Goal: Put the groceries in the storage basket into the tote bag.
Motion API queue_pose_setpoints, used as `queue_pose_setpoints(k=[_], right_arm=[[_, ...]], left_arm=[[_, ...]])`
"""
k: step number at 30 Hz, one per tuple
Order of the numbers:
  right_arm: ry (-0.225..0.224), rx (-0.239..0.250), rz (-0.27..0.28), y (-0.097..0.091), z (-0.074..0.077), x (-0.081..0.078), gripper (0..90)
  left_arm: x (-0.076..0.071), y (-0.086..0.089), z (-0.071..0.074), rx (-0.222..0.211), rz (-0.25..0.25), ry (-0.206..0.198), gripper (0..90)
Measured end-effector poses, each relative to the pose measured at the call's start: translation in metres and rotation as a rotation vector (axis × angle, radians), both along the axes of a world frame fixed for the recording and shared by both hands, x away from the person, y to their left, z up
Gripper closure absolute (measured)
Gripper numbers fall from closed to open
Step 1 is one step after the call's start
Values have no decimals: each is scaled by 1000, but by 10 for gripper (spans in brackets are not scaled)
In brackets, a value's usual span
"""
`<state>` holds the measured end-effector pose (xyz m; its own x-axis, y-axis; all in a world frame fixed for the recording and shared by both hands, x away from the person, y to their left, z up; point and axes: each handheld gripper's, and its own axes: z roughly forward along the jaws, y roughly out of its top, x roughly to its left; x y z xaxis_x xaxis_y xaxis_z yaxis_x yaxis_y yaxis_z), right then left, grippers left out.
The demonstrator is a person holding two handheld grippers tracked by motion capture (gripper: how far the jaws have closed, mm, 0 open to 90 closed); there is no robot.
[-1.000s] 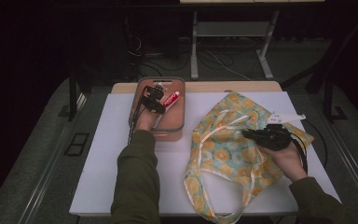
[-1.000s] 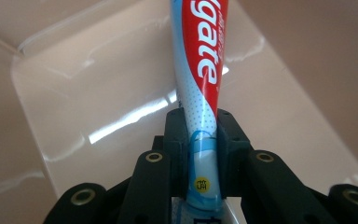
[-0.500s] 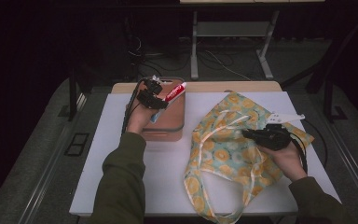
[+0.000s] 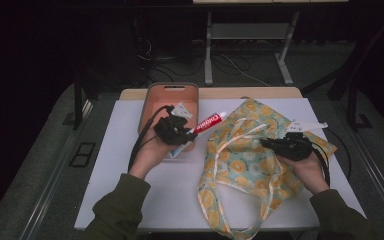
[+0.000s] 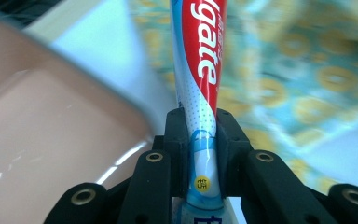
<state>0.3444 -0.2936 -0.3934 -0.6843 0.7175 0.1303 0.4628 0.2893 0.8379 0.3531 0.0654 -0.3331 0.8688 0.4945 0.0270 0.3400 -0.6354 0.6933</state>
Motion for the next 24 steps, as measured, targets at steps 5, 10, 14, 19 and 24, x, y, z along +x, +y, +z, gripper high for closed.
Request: queue_pose_setpoints(k=[5,10,14,19,24], right_arm=[[-3,-3,0,0,0,0,866],[-5,-3,0,0,0,0,866],[-4,-4,-1,0,0,0,866],[-2,-9,2,2,-1,-1,866],[-2,-13,7,3,-2,-1,866]], left_arm=[[-22,-22,-14,-12,-78,13,770],[-34,-46,-34,-9,-138,49,770],[-36,-67,-55,21,-160,82,770],[-30,-90,-73,74,-146,103,770],[-23,-103,-84,83,-124,115,769]])
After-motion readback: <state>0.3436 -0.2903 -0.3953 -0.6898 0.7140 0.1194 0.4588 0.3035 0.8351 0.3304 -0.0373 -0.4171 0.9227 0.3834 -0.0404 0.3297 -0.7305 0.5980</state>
